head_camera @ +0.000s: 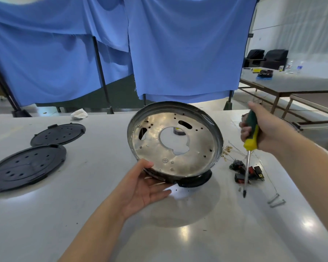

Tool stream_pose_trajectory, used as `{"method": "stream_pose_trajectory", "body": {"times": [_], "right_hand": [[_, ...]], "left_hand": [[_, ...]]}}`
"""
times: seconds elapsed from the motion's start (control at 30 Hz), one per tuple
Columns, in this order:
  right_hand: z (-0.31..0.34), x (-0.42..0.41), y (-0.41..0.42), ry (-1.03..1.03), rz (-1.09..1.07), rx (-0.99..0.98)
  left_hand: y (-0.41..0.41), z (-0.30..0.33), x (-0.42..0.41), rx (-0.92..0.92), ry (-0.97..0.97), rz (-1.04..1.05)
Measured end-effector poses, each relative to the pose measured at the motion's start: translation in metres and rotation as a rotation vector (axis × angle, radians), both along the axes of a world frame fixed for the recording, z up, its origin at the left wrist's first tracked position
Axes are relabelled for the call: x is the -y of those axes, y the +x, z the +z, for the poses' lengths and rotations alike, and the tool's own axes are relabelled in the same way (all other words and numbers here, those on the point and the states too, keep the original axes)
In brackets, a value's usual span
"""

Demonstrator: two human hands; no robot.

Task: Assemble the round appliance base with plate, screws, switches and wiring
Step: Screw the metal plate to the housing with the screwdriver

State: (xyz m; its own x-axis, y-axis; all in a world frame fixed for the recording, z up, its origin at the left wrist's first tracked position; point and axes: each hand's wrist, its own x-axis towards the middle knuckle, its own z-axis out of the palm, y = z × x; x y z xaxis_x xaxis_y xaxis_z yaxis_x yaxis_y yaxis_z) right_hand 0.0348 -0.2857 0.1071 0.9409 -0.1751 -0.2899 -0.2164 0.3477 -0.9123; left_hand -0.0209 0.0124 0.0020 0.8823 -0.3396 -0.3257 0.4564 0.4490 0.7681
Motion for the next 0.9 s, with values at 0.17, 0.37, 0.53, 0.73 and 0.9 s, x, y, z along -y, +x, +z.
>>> {"method": "stream_pose_trajectory", "body": {"times": [0.17,0.37,0.53,0.73,0.9], "right_hand": [[-0.012,-0.003,0.003,-0.185,0.237,-0.126],[-0.008,-0.004,0.002,-0.200,0.542,-0.151],[-0.022,-0.008,-0.001,-0.280,0.514,-0.163],[-0.035,-0.016,-0.003,-0.214,0.450,-0.180],[-0.044,-0.028,-0.007,-0.098,0.349,-0.209]], "left_hand": [[0.007,0.003,-0.012,0.072,-0.011,0.005],[0.009,0.005,-0.021,0.088,0.047,-0.058],[0.009,0.005,-0.020,0.065,0.144,-0.057],[0.012,0.002,-0.020,-0.002,0.140,0.063],[0.008,0.006,-0.013,-0.005,-0.084,0.179]]}}
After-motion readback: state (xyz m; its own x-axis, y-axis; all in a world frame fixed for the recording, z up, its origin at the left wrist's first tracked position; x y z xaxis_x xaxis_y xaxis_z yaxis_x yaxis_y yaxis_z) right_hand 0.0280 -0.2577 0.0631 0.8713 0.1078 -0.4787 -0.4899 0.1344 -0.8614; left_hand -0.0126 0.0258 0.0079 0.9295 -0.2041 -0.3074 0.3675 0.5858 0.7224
